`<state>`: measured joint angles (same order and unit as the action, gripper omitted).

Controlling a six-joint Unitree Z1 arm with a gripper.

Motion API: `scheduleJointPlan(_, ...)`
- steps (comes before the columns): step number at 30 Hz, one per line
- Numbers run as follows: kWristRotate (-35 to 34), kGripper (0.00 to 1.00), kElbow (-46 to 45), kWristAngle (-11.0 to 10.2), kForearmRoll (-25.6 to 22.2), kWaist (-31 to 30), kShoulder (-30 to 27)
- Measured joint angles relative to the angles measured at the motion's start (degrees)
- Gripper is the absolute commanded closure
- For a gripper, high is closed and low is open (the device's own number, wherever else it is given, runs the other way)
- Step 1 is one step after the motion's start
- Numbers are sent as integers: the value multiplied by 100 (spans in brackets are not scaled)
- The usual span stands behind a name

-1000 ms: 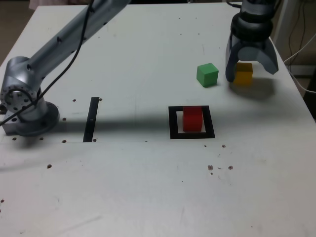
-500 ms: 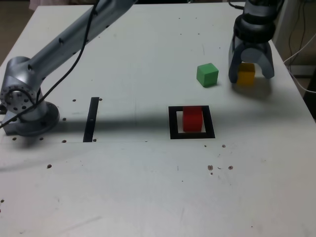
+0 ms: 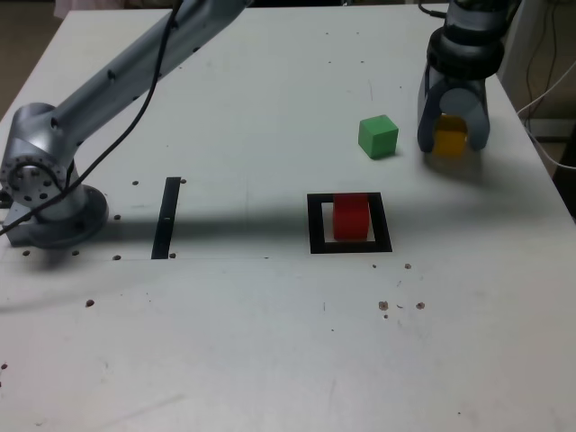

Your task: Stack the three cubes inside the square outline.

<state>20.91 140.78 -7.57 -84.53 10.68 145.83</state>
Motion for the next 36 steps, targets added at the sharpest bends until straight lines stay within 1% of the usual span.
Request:
scheduleJointPlan(8, 0, 75, 16, -27, -30, -40, -7)
scheduleJointPlan(14, -75, 75, -95, -89, -61, -259, -165)
scheduleJointPlan(18, -200, 75, -359, -89, -130, -358, -468)
scheduleJointPlan(21, -355, 74, -782, -89, -149, -459, -796)
scheduleJointPlan(23, -399, 74, -895, -89, -150, -523, -946)
scheduleJointPlan(30, -798, 74, -1903, -74, -107, -860, -1753)
scheduleJointPlan(33, -1010, 74, -2401, -2, -60, -1004, -2130)
scheduleJointPlan(36, -1233, 74, -2886, 138, 64, -1140, -2427)
